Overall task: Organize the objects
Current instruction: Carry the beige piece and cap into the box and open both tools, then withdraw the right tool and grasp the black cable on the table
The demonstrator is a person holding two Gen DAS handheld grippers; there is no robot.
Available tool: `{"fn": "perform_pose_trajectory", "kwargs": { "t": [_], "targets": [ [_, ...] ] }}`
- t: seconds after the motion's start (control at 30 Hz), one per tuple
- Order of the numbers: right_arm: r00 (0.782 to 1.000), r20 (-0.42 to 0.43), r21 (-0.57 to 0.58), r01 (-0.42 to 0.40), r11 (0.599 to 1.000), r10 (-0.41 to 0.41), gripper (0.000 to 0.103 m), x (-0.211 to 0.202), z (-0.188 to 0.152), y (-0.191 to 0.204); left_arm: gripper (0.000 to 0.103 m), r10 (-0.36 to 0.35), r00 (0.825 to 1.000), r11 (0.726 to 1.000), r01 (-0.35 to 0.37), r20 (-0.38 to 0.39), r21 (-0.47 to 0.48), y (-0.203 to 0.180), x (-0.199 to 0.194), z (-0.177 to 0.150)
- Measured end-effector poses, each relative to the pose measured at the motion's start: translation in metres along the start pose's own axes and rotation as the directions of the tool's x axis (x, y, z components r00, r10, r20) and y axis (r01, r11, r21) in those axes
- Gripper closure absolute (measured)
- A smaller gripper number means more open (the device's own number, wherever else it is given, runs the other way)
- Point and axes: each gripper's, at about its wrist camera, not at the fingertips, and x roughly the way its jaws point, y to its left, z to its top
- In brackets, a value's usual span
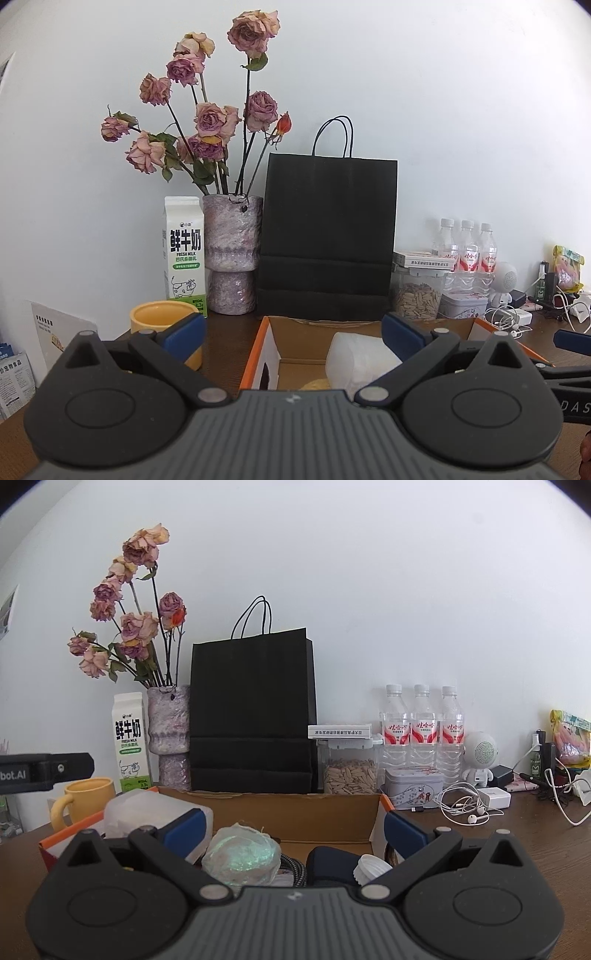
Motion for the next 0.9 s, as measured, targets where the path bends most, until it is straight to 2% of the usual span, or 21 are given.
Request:
{"fn": "perform_pose_trajectory", "kwargs": {
  "t": [0.17, 0.3, 0.53, 0.77, 0.9],
  "targets": [
    [1.000, 0.001, -0.014, -0.005, 1.000, 0.005, 0.000, -0.022, -0.004, 0.006, 0.000, 0.017, 1.000, 0.999, -0.018, -0.013, -0.030, 0.009, -0.023, -0.011],
    [1.000, -0.013, -0.017, -0.004, 1.000, 0.004, 0.000, -0.040, -0.009, 0.010, 0.000, 0.021, 0.998, 0.998, -0.024, -0.055, -0.056, 0.020, -0.040, -0.023],
    [0.998, -0.054, -0.044, -0.012, 0.999, 0.010, 0.000, -0.066, -0.021, 0.019, 0.000, 0.000, 0.995, 0.997, -0.008, -0.105, -0.080, 0.031, -0.058, -0.036],
    [0.980, -0.189, -0.055, -0.071, 0.996, 0.059, 0.000, -0.069, -0.031, 0.034, 0.000, -0.024, 0.977, 0.996, 0.006, -0.212, -0.085, 0.033, -0.053, -0.046],
    [0.945, -0.321, -0.056, -0.092, 0.994, 0.069, 0.000, -0.053, -0.035, 0.044, 0.000, -0.036, 0.967, 0.997, 0.018, -0.251, -0.074, 0.030, -0.050, -0.050]
  ]
}}
